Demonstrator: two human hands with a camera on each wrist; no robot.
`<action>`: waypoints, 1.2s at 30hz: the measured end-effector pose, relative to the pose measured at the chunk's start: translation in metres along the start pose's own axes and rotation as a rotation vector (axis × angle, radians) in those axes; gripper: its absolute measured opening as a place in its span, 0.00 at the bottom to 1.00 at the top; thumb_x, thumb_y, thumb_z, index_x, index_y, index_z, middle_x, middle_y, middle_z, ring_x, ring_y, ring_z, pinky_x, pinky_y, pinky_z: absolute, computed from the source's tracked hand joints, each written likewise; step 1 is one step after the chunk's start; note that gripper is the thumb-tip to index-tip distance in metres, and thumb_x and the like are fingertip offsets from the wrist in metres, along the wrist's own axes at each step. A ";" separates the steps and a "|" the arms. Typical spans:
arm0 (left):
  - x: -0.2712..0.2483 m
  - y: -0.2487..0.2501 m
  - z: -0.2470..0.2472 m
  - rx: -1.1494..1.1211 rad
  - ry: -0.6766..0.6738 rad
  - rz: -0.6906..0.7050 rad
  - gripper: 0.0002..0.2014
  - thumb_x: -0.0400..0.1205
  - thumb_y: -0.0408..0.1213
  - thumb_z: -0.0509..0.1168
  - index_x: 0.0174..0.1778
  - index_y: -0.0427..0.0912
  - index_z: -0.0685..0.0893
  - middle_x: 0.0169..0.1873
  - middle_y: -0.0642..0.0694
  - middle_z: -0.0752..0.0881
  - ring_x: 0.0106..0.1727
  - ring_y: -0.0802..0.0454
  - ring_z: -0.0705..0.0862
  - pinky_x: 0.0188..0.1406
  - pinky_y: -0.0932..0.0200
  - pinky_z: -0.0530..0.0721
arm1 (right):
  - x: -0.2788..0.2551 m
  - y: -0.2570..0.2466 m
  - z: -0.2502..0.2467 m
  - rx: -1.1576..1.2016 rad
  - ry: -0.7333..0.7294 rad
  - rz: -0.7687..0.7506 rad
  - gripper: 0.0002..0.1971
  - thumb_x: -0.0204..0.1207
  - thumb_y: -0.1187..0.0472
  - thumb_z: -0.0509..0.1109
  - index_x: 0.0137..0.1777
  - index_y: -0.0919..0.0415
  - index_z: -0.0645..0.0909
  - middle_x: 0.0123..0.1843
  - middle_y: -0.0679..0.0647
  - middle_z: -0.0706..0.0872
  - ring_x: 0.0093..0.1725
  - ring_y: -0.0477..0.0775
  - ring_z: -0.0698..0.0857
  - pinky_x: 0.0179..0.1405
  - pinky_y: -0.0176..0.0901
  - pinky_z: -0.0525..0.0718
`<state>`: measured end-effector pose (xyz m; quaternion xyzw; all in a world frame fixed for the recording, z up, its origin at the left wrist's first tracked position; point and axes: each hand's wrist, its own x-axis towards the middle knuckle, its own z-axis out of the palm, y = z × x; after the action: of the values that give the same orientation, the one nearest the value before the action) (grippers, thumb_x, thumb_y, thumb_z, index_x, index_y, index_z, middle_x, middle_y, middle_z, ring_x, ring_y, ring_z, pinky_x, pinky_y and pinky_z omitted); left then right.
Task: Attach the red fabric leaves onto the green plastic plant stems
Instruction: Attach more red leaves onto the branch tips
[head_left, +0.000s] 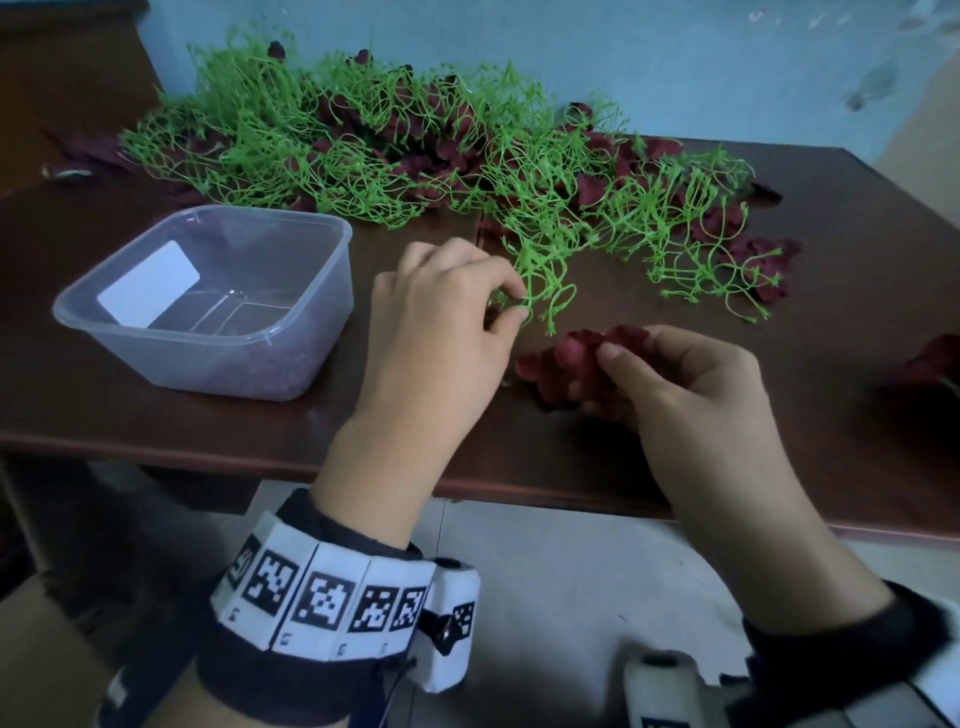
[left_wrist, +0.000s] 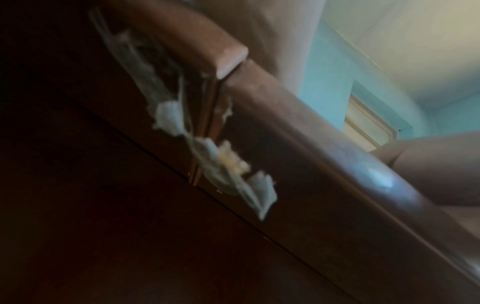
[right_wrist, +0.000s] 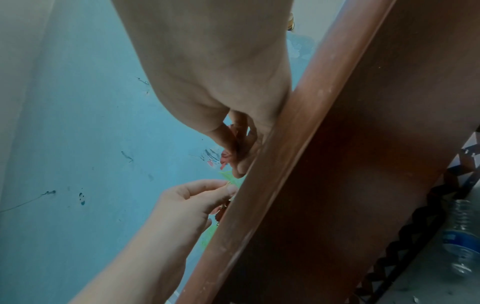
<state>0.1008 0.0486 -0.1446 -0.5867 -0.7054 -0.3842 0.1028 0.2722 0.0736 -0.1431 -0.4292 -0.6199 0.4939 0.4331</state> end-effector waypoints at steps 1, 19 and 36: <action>0.000 -0.003 0.001 -0.037 0.025 0.000 0.05 0.77 0.40 0.78 0.48 0.50 0.92 0.52 0.54 0.88 0.56 0.44 0.81 0.53 0.45 0.80 | 0.001 0.001 0.000 0.005 -0.004 0.007 0.10 0.85 0.65 0.67 0.44 0.61 0.89 0.38 0.58 0.93 0.42 0.63 0.93 0.53 0.67 0.89; 0.003 -0.009 -0.031 -0.333 -0.019 0.181 0.06 0.80 0.28 0.75 0.52 0.39 0.92 0.53 0.49 0.88 0.50 0.56 0.85 0.50 0.67 0.81 | 0.000 -0.011 0.002 0.373 -0.083 -0.127 0.12 0.89 0.67 0.58 0.48 0.62 0.82 0.55 0.60 0.91 0.47 0.60 0.93 0.40 0.45 0.90; -0.007 0.007 -0.032 -0.094 -0.125 0.339 0.15 0.71 0.15 0.66 0.44 0.38 0.89 0.42 0.48 0.83 0.47 0.51 0.74 0.42 0.58 0.74 | -0.001 -0.011 0.010 0.592 -0.165 -0.023 0.13 0.88 0.70 0.56 0.46 0.69 0.81 0.56 0.70 0.90 0.60 0.66 0.90 0.59 0.52 0.88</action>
<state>0.0999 0.0221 -0.1239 -0.7243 -0.5826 -0.3566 0.0944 0.2615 0.0686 -0.1338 -0.2357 -0.4869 0.6814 0.4930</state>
